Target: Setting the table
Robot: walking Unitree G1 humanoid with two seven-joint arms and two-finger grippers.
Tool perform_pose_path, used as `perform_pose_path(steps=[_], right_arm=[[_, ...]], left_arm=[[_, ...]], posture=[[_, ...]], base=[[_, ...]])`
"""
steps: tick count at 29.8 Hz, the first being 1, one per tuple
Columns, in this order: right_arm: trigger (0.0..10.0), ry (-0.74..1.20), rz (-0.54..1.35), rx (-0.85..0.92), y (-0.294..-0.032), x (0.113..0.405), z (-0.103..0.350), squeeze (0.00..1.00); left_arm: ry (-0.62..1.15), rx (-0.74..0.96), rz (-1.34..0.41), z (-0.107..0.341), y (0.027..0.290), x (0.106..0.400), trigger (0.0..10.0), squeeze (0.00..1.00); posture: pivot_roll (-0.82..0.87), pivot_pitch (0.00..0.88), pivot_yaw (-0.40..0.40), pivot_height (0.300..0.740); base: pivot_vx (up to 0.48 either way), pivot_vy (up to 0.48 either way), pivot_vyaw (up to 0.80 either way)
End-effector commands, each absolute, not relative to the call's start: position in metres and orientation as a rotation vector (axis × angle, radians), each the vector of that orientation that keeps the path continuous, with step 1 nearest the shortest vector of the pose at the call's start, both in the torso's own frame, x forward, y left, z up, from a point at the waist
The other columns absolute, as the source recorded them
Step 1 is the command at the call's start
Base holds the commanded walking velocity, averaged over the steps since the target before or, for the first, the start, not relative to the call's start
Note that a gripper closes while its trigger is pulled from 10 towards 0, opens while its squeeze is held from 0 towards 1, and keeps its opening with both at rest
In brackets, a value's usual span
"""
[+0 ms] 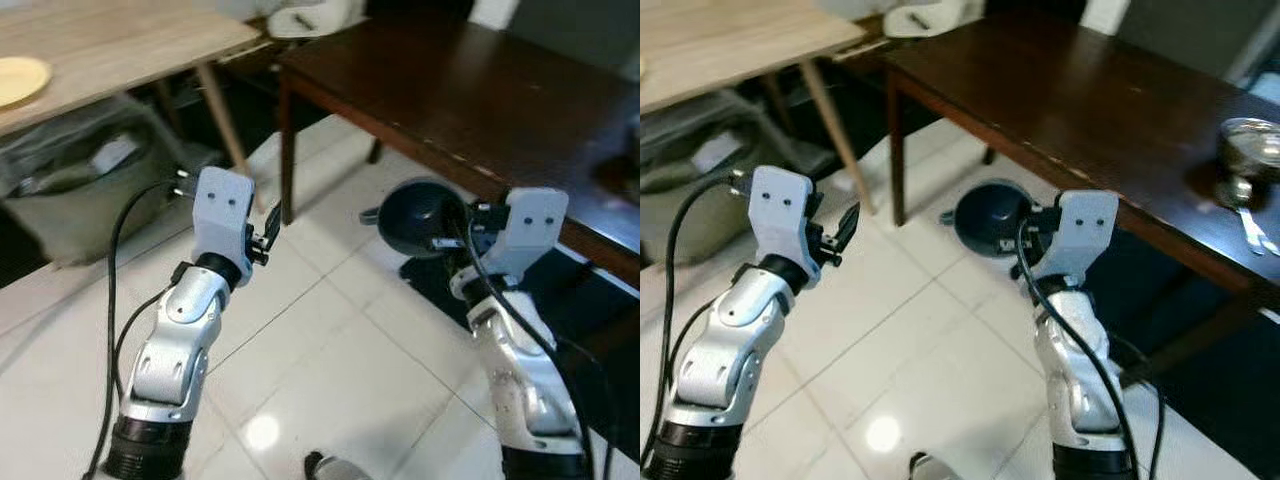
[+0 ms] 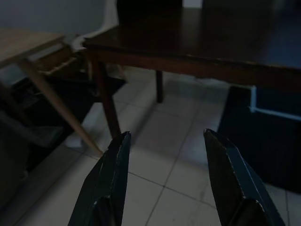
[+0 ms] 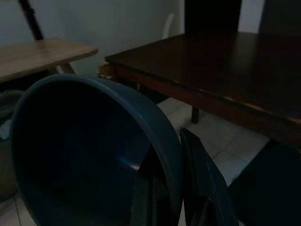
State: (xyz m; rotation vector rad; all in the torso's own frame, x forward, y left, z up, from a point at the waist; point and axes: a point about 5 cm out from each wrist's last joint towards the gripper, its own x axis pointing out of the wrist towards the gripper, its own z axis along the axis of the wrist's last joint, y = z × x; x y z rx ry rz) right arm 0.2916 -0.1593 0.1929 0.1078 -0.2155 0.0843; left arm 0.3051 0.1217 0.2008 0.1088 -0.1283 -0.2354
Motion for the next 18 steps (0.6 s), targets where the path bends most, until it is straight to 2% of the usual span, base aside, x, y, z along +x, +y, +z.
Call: perform_pose_path(steps=[1,18], right_arm=[[10.0,-0.215,0.077,0.11,-0.1617,0.2899,0.1932,0.0],[10.0,-0.212,0.068,0.106,-0.163,0.2898,0.1928,0.0]], left_arm=[[-0.107,0.105,-0.245,0.196,0.1205,0.305,10.0,0.0],[-0.107,0.101,-0.277,0.1963,0.1168,0.3052,10.0,0.0]], posture=[[-0.18,0.042,0.051,0.74],[-0.18,0.04,0.059,0.74]], base=[[0.0,0.0,-0.8],[0.0,0.0,-0.8]])
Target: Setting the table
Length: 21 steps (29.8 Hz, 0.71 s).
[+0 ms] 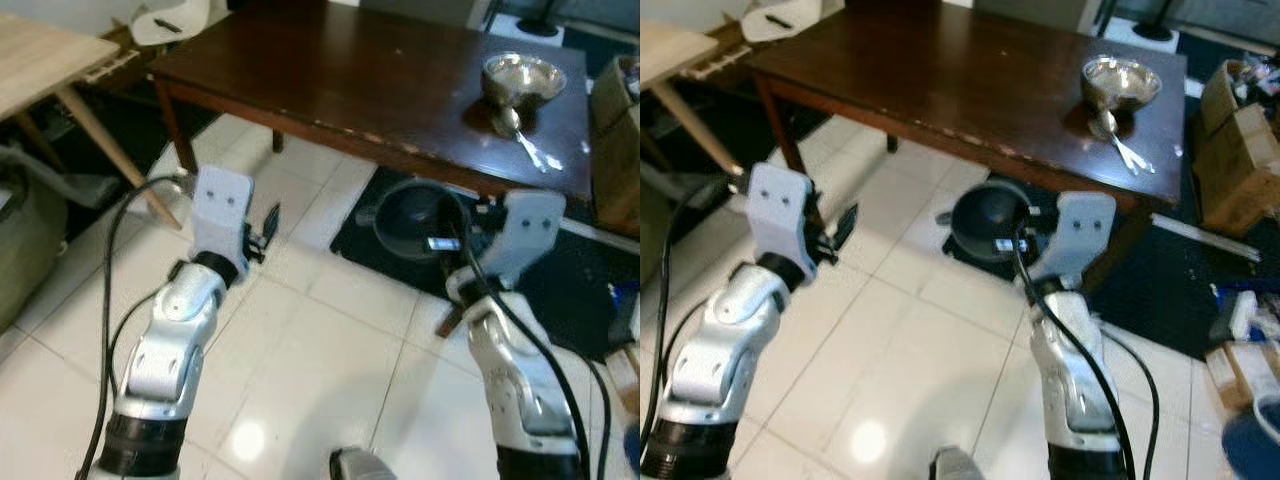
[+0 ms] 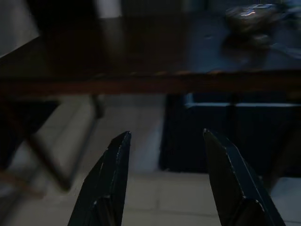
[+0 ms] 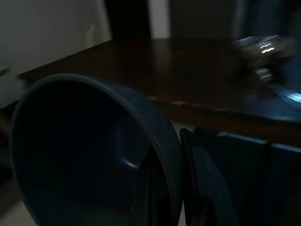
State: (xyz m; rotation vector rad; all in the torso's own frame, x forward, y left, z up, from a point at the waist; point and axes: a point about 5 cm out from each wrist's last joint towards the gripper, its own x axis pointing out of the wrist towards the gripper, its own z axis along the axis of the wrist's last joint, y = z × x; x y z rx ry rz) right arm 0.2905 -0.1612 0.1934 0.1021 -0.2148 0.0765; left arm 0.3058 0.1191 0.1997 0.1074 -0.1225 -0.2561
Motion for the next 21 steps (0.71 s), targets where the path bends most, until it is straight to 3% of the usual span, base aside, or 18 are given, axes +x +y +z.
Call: perform_pose_path(steps=[1,21], right_arm=[[10.0,-0.213,0.068,0.106,-0.1631,0.2899,0.1929,0.0],[10.0,-0.217,0.075,0.102,-0.1624,0.2911,0.1935,0.0]], left_arm=[[-0.106,0.1,-0.28,0.1963,0.1164,0.3052,10.0,0.0],[-0.103,0.043,-0.292,0.1984,0.117,0.3078,10.0,0.0]], posture=[[-0.18,0.04,0.06,0.74],[-0.18,0.021,0.063,0.74]], base=[[0.0,0.0,-0.8],[0.0,0.0,-0.8]])
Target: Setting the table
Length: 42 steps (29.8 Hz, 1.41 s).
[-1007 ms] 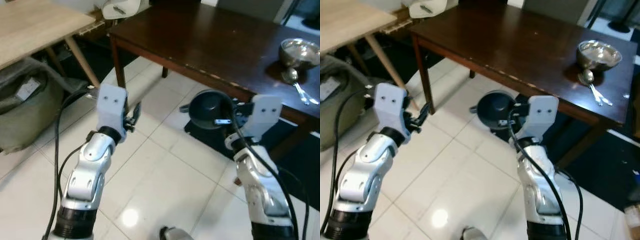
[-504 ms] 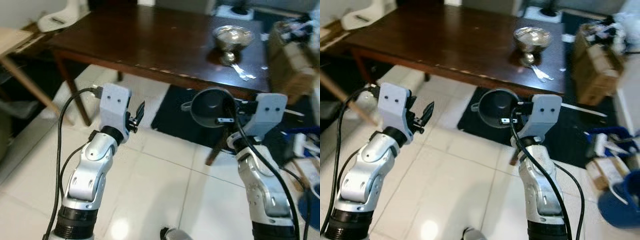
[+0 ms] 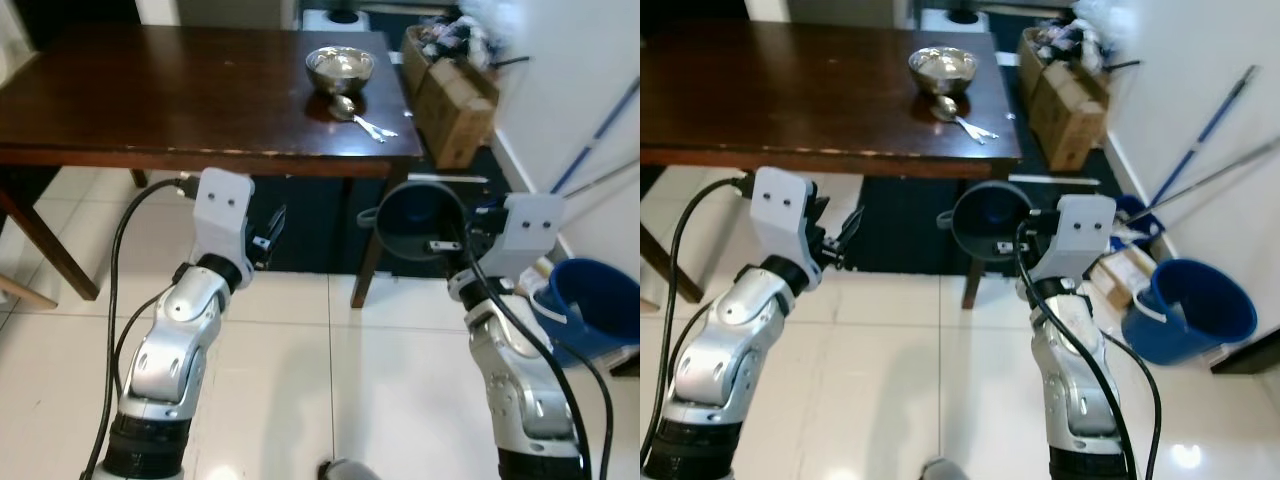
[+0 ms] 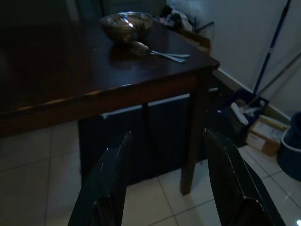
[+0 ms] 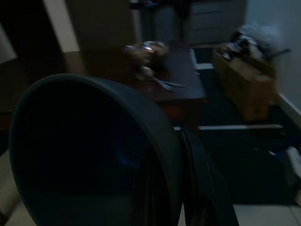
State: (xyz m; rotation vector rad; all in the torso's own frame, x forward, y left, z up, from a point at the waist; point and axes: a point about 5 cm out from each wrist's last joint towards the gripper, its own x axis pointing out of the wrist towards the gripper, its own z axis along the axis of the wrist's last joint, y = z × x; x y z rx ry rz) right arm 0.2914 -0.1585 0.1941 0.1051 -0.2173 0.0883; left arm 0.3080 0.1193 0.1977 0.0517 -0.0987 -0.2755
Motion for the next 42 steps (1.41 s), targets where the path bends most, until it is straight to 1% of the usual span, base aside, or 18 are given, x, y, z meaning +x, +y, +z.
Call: perform_pose_path(steps=[1,8,13,16,29,42], right_arm=[[10.0,-0.217,0.075,0.102,-0.162,0.291,0.193,0.0],[10.0,-0.21,0.088,0.118,-0.16,0.293,0.193,0.0],[10.0,-0.208,0.131,0.147,-0.155,0.296,0.195,0.0],[10.0,-0.217,0.154,0.147,-0.153,0.296,0.197,0.0],[10.0,-0.21,0.16,0.147,-0.153,0.293,0.196,0.0],[10.0,-0.212,0.121,0.151,-0.161,0.294,0.196,0.0]], left_arm=[[-0.105,0.04,-0.295,0.199,0.117,0.308,10.0,0.0],[-0.122,0.057,-0.285,0.2,0.116,0.309,10.0,0.0],[-0.148,0.062,-0.283,0.202,0.115,0.309,10.0,0.0],[-0.155,0.135,-0.248,0.201,0.116,0.313,10.0,0.0],[-0.183,0.135,-0.278,0.203,0.109,0.312,10.0,0.0],[-0.204,0.146,-0.32,0.205,0.104,0.312,10.0,0.0]], posture=[[-0.18,0.021,0.063,0.74],[-0.18,0.021,0.063,0.74],[-0.18,0.025,0.062,0.74],[-0.18,0.029,0.061,0.74],[-0.19,0.039,0.062,0.74],[-0.19,0.04,0.072,0.74]], base=[[0.0,0.0,-0.8],[0.0,0.0,-0.76],[0.0,0.0,0.0],[0.0,0.0,0.0],[0.477,0.0,0.0],[0.48,0.0,0.0]])
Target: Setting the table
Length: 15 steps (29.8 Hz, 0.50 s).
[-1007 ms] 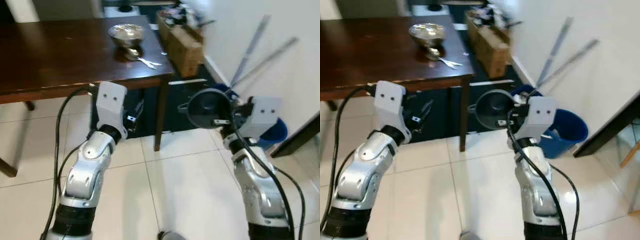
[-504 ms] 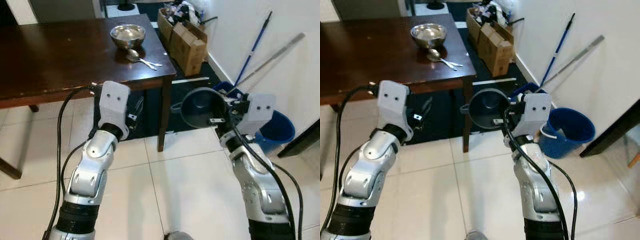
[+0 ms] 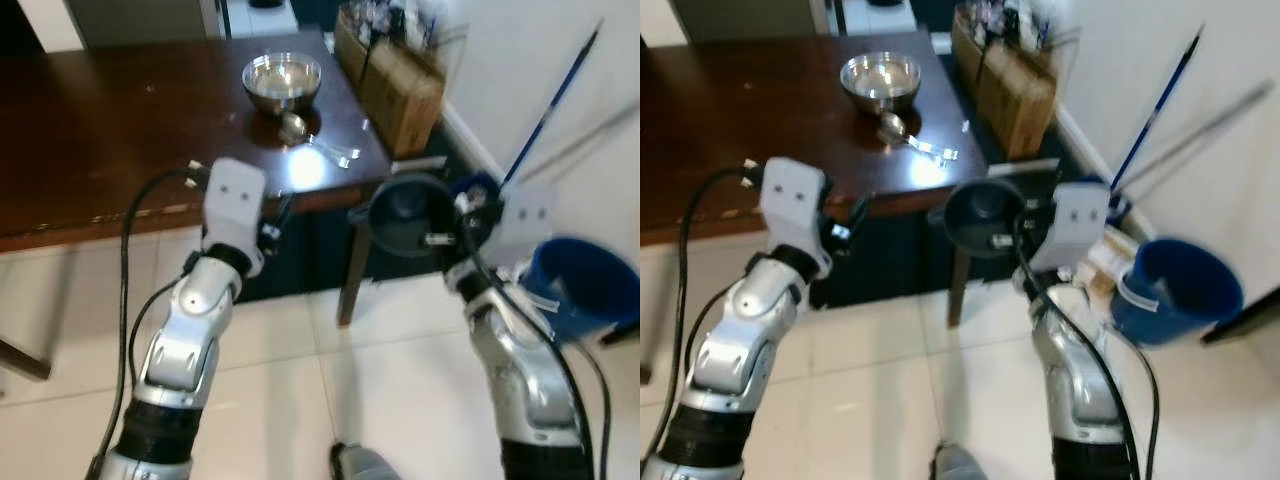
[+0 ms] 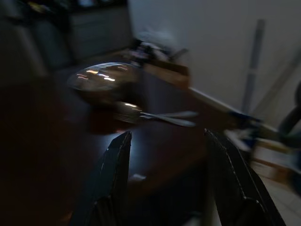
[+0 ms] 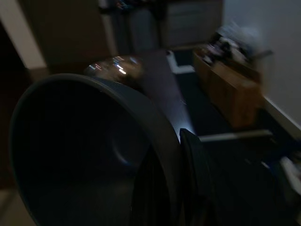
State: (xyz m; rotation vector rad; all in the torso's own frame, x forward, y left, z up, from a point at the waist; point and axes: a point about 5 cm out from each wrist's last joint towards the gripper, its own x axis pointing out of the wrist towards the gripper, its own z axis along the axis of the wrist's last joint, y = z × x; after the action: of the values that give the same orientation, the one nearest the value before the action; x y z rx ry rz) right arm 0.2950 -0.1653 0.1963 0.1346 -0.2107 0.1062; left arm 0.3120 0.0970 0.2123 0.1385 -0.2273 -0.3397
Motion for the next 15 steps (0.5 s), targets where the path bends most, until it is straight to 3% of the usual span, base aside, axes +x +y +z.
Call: perform_pose_path(steps=[1,15], right_arm=[[10.0,-0.213,0.118,0.152,-0.1615,0.2937,0.1962,0.0],[10.0,-0.213,0.121,0.133,-0.1609,0.2963,0.1968,0.0]], left_arm=[[-0.204,0.147,-0.323,0.2052,0.1036,0.3115,10.0,0.0],[-0.206,0.15,-0.329,0.2042,0.1032,0.3124,10.0,0.0]], posture=[[-0.2,0.041,0.074,0.74],[-0.19,0.027,0.077,0.74]], base=[[0.48,0.0,0.0],[0.48,0.0,-0.07]])
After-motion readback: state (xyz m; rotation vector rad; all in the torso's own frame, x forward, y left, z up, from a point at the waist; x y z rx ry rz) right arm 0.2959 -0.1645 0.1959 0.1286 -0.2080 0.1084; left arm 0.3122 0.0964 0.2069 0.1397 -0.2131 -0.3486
